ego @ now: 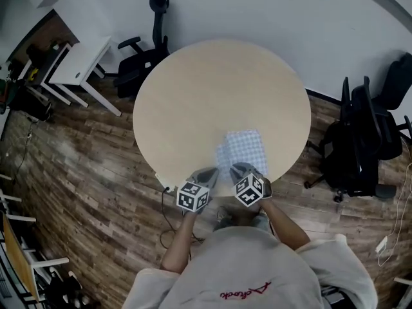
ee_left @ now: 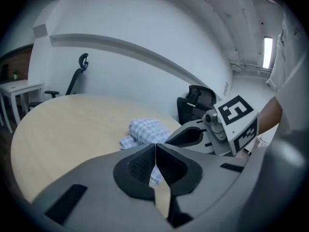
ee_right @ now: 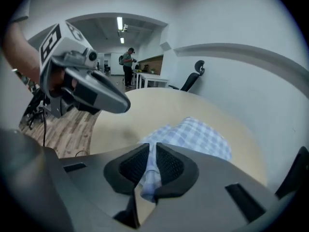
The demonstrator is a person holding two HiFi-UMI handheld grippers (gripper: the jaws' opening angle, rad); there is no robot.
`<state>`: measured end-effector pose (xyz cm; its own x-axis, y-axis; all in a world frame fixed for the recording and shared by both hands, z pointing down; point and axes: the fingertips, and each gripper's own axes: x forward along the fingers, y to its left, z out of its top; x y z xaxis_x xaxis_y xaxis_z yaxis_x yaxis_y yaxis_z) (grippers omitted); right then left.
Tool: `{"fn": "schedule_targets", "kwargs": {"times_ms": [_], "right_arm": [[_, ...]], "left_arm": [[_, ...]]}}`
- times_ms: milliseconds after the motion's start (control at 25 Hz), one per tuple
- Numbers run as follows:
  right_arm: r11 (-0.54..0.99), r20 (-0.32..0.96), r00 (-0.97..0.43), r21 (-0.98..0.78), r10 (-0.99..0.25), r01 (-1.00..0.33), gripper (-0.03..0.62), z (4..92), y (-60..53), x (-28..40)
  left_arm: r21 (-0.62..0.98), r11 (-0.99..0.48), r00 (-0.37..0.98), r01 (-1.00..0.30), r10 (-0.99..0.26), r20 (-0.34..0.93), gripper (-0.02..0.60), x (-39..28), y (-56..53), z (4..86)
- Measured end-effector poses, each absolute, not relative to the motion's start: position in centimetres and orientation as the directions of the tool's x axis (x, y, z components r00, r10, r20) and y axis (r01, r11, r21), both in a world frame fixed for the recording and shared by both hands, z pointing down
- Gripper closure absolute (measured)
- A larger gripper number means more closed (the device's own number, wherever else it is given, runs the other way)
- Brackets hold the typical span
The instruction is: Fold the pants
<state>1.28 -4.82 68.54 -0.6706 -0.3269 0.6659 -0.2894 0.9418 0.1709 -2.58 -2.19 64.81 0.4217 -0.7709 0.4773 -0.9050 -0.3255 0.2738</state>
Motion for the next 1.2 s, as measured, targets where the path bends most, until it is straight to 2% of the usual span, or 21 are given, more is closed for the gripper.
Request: {"fn": "schedule_targets", "kwargs": {"times_ms": [240,440,600,680,720,920,1120,1200], "right_arm": [[0.958,0.734,-0.620,0.166,-0.279,-0.235,0.526,72.5,-2.3,-1.5],[0.978,0.773,-0.611,0.055,-0.169,-0.201,0.523,74.5,-0.8,-2.5],[0.979,0.758,-0.648,-0.063,-0.079,-0.194,0.451,74.3,0.2,-3.1],[0.972,0.708,-0.706,-0.145,-0.029,-0.186,0.398,73.3,1.0,-3.3],[0.967,0.666,-0.746,-0.174,-0.026,-0.189,0.398,72.4,1.1,-3.4],[0.918,0.470,-0.862,-0.227,-0.189,-0.325,0.398,66.9,-0.1,-1.6],[0.846,0.361,-0.855,-0.247,-0.373,-0.473,0.401,63.4,-2.0,1.9],[0.819,0.342,-0.836,-0.245,-0.429,-0.520,0.421,62.5,-2.5,3.7]], "left_arm": [[0.294,-0.252,0.374,-0.922,-0.779,0.503,0.549,-5.8,0.8,66.3],[0.302,-0.253,0.379,-0.919,-0.779,0.500,0.549,-6.2,1.1,66.5],[0.300,-0.286,0.404,-0.910,-0.776,0.485,0.549,-5.7,0.3,66.1],[0.299,-0.306,0.419,-0.904,-0.773,0.476,0.548,-5.4,-0.1,65.9],[0.299,-0.316,0.427,-0.900,-0.773,0.470,0.549,-5.2,-0.3,65.7],[0.313,-0.369,0.478,-0.875,-0.758,0.444,0.549,-4.1,-1.0,65.2],[0.334,-0.434,0.544,-0.837,-0.730,0.415,0.549,-1.2,-1.3,65.1],[0.335,-0.452,0.559,-0.827,-0.724,0.405,0.549,0.1,-0.9,64.7]]}}
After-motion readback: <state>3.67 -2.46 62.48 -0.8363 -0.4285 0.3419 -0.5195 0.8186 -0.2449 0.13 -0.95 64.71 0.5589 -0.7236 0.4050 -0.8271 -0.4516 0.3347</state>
